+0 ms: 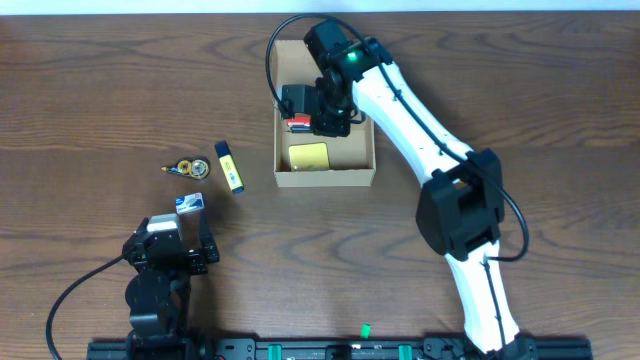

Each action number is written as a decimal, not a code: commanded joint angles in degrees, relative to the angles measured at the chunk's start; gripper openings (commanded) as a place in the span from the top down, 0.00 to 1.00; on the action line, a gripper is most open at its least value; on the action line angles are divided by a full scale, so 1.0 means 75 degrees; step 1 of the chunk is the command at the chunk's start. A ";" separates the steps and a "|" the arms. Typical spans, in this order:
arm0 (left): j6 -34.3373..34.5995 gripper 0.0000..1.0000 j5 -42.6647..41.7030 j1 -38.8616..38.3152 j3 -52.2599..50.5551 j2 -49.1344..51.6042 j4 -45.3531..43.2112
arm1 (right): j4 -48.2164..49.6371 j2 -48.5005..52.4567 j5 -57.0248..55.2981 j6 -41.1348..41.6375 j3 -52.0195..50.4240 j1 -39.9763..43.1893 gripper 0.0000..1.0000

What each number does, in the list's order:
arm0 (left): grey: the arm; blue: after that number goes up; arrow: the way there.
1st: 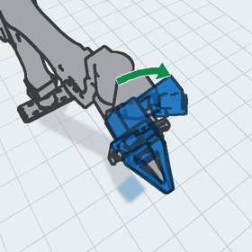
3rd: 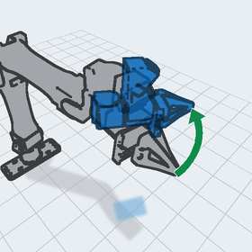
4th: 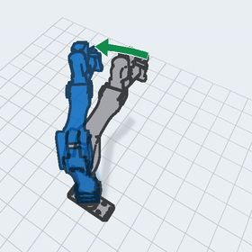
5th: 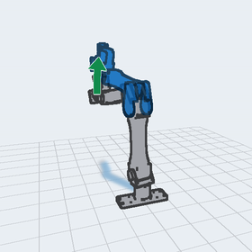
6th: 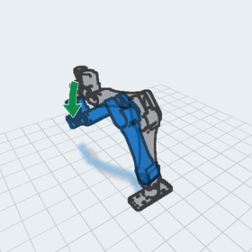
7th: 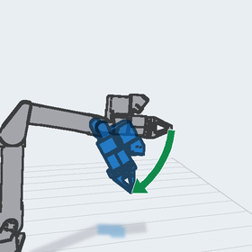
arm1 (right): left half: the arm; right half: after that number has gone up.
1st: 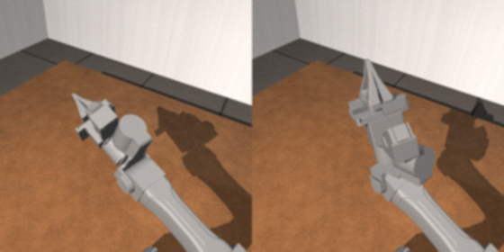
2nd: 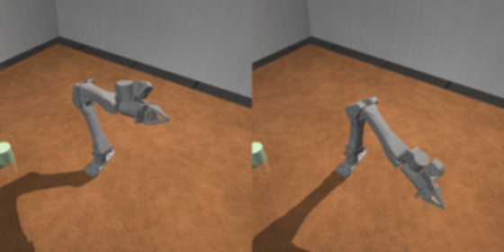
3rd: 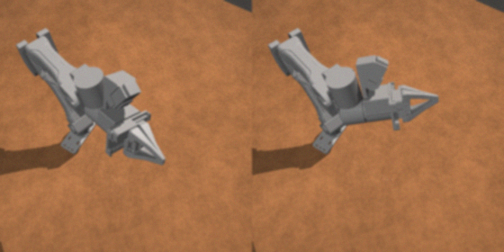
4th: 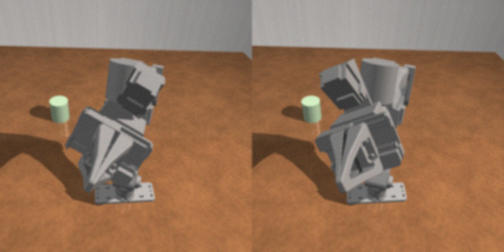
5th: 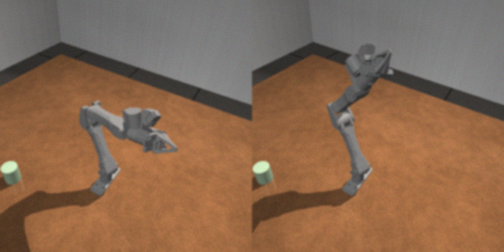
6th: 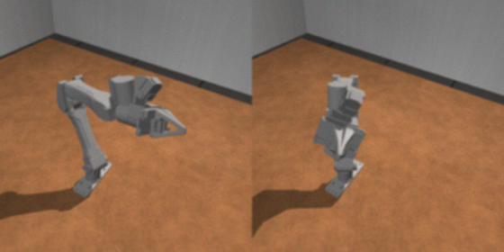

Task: Pack container
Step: 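Carry the stapler into the box and release it on the notepad, then lift the right gripper out of the box toward the tape roll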

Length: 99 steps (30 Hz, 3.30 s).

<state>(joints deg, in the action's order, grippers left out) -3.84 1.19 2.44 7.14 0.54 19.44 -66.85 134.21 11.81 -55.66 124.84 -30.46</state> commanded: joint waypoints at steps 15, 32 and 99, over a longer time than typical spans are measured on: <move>0.0023 0.05 -0.0134 0.0023 -0.0125 -0.0041 0.0166 | 0.0871 0.0743 0.0023 -0.0303 0.0184 -0.0172 0.95; 0.0026 0.05 -0.0134 0.0023 -0.0125 -0.0041 0.0166 | 0.0860 0.0743 -0.0003 -0.0213 0.0184 -0.0259 0.55; 0.0023 0.05 -0.0134 0.0023 -0.0125 -0.0041 0.0166 | -0.0356 -0.1652 -0.1405 0.8268 -0.2378 0.0799 0.77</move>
<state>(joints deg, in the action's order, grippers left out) -3.84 1.19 2.44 7.14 0.54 19.44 -69.95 123.20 2.70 3.25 108.64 -24.29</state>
